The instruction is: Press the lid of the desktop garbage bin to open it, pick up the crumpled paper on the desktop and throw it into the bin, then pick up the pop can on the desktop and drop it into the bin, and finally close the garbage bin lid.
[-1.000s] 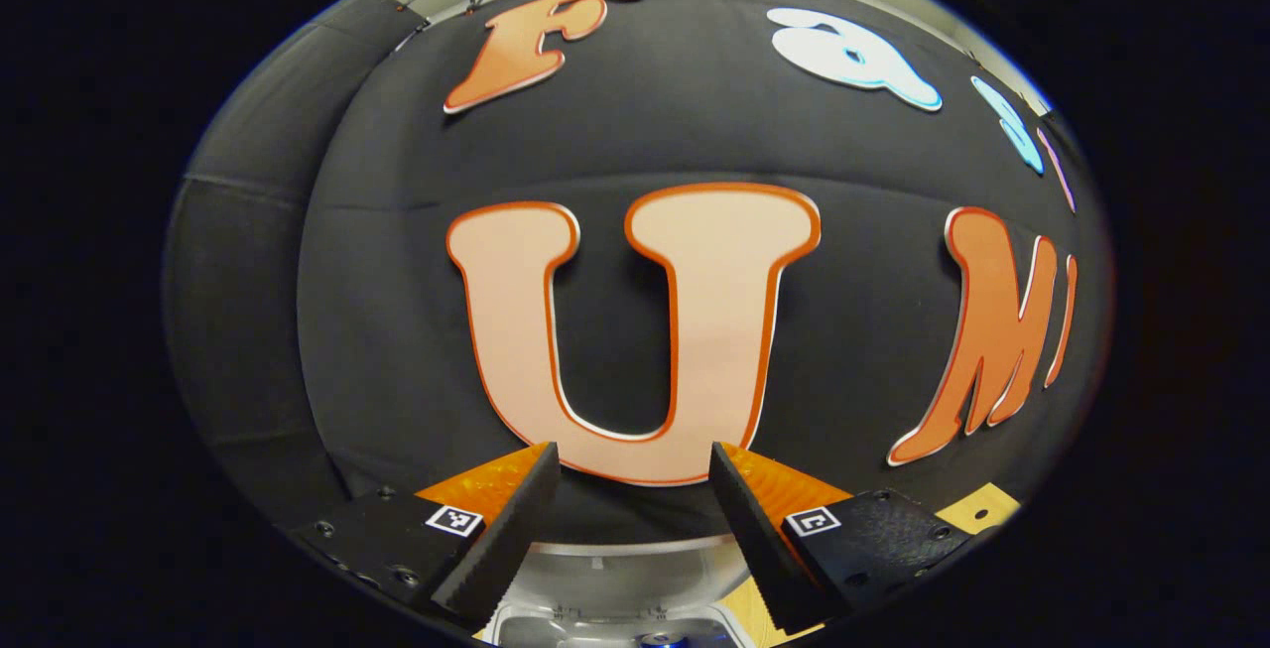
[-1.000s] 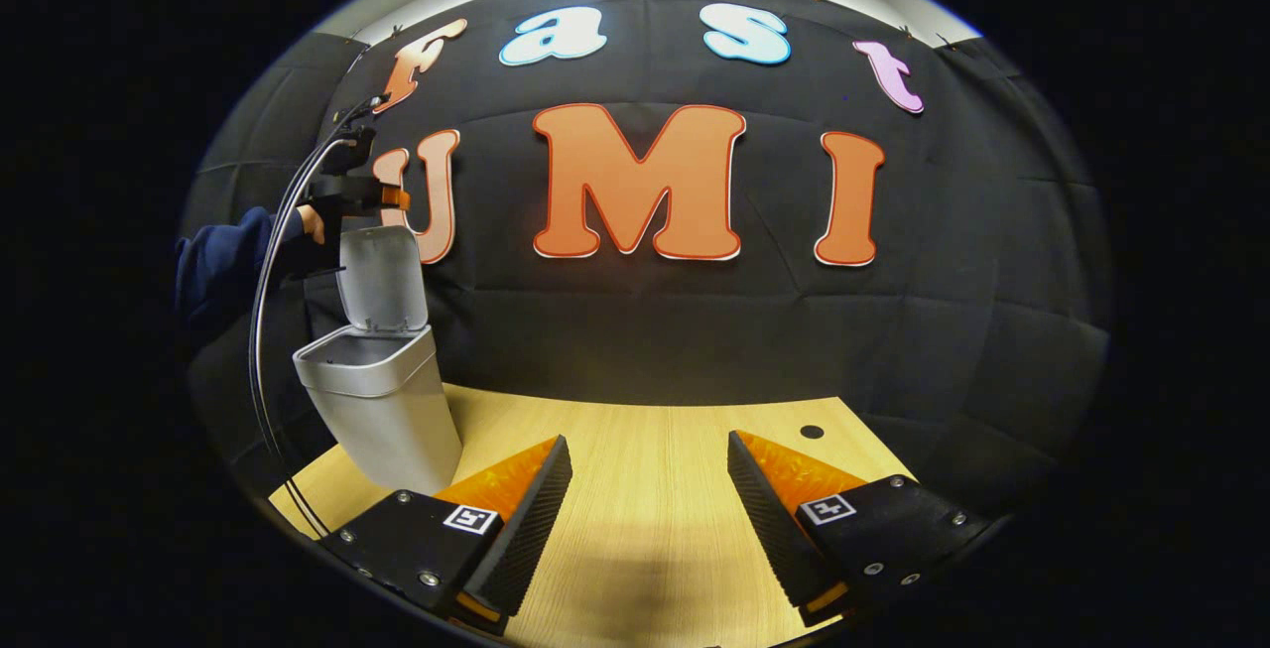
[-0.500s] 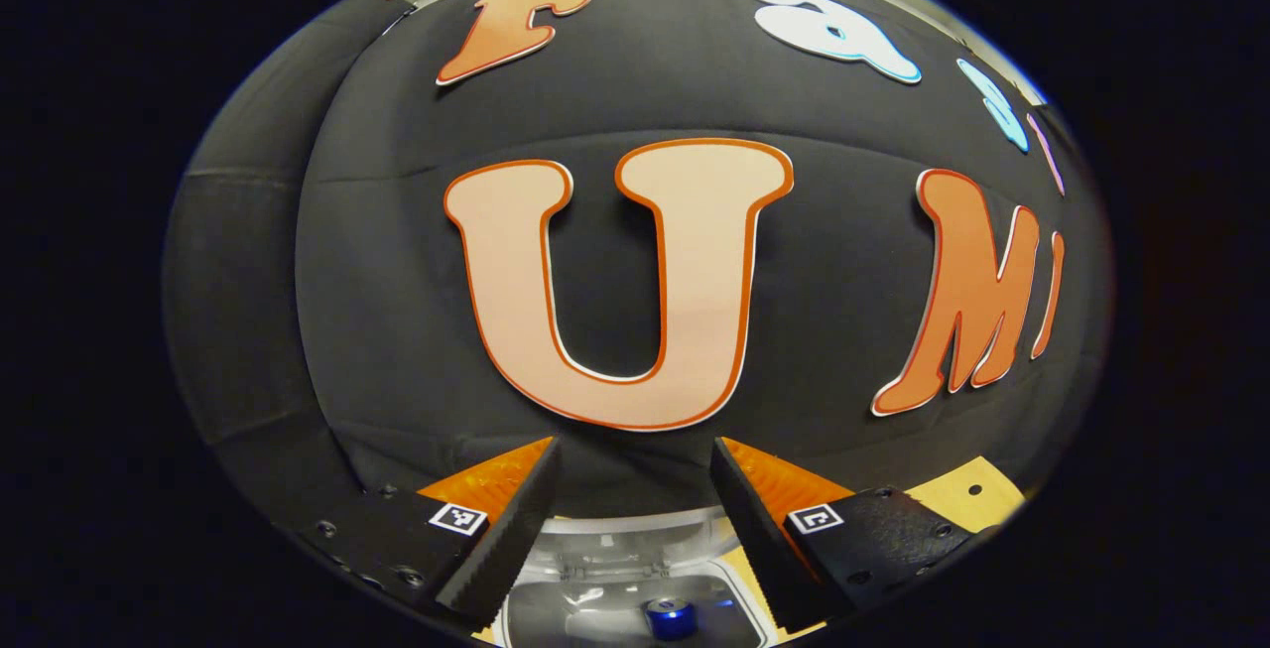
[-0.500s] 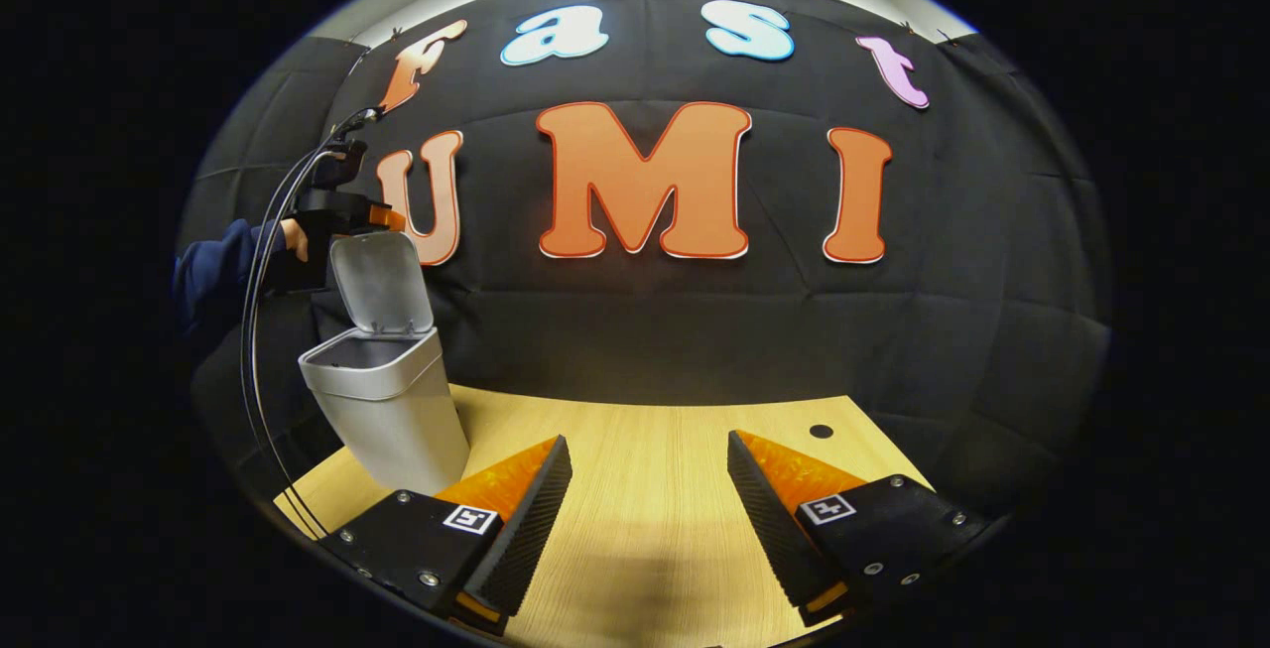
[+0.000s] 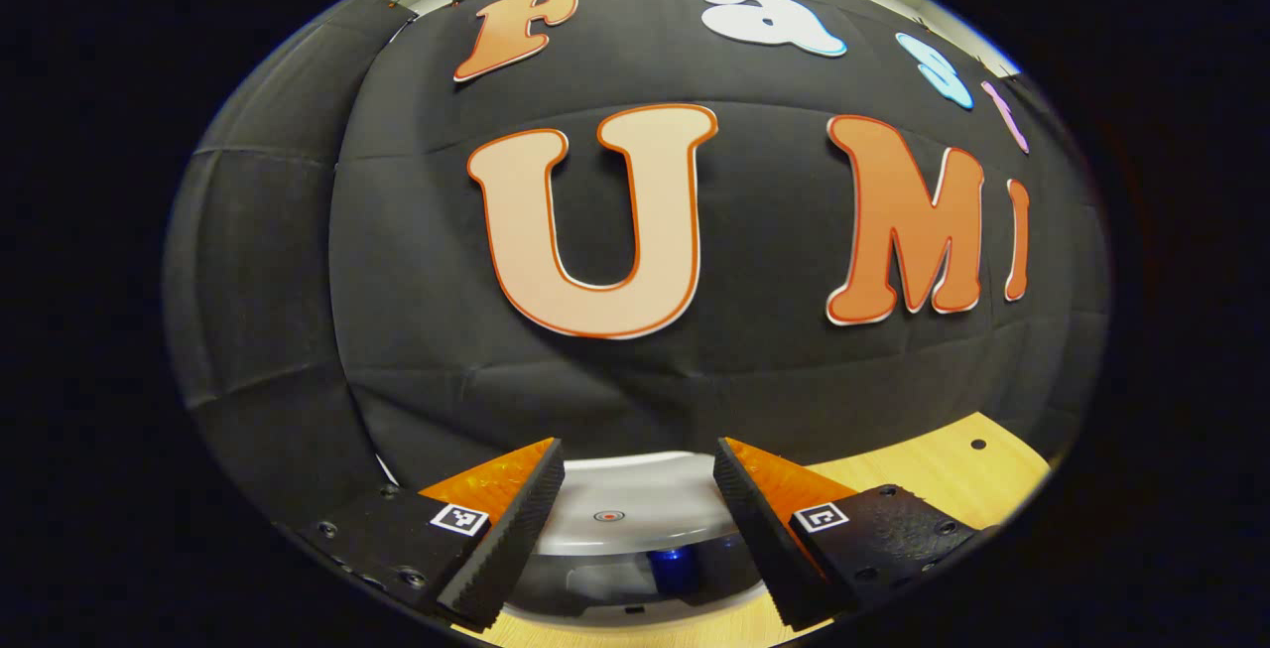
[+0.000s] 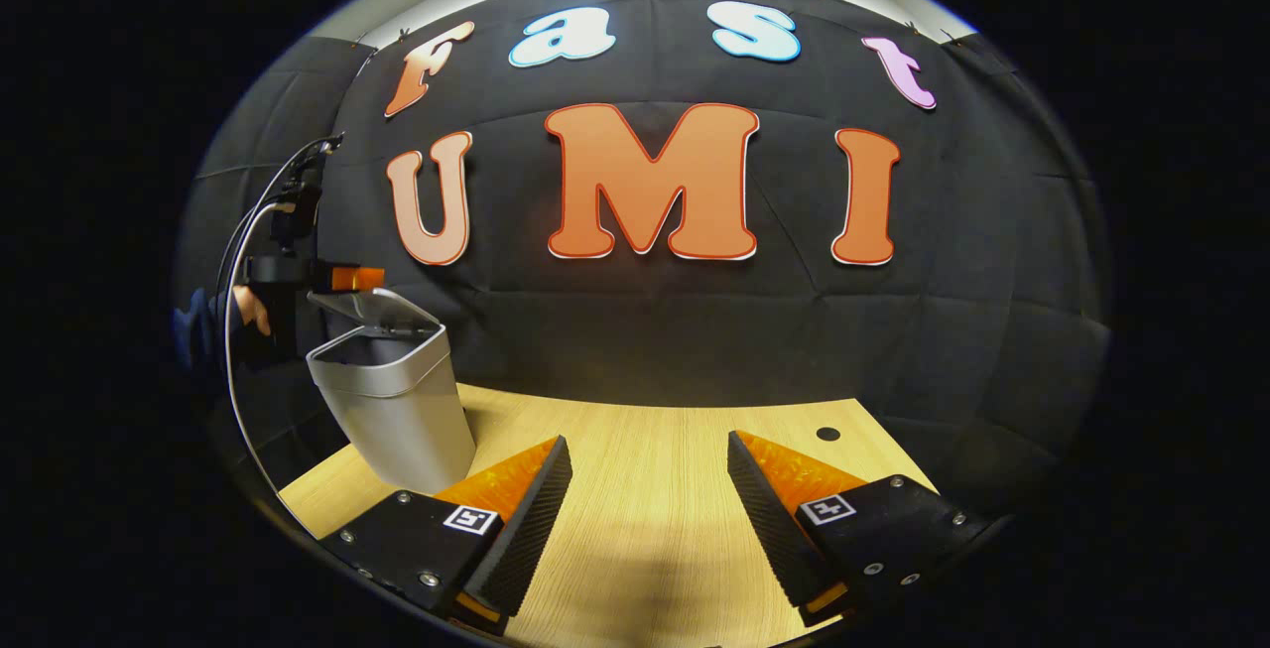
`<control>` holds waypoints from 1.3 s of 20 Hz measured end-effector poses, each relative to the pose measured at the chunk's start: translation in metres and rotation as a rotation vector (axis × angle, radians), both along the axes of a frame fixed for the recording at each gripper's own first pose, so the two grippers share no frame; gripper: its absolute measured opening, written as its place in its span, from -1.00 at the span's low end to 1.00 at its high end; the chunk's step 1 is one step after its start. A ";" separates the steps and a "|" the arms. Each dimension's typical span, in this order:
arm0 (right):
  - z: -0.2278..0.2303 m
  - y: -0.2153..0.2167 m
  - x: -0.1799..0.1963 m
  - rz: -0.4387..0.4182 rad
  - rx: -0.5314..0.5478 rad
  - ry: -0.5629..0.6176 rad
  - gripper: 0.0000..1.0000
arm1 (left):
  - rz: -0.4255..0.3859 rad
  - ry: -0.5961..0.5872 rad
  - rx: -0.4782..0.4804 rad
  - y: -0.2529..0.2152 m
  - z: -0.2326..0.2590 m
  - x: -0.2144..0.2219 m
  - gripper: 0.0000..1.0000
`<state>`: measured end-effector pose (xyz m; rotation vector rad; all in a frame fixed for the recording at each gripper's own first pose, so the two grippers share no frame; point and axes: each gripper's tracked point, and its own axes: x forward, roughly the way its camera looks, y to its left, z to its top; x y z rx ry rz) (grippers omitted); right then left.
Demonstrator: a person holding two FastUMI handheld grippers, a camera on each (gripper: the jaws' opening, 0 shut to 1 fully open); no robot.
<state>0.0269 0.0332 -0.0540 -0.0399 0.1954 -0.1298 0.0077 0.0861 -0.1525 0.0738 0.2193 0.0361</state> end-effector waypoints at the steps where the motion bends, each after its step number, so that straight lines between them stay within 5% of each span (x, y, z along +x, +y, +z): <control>1: -0.002 0.002 0.000 0.009 0.004 0.006 0.89 | 0.000 0.006 -0.021 -0.003 -0.008 -0.007 0.91; 15: -0.003 0.002 -0.003 0.015 -0.020 0.010 0.89 | 0.052 -0.011 -0.055 -0.001 -0.078 -0.043 0.94; 26: 0.003 -0.010 -0.018 0.009 -0.021 -0.007 0.89 | 0.018 -0.191 -0.022 -0.049 -0.003 -0.091 0.90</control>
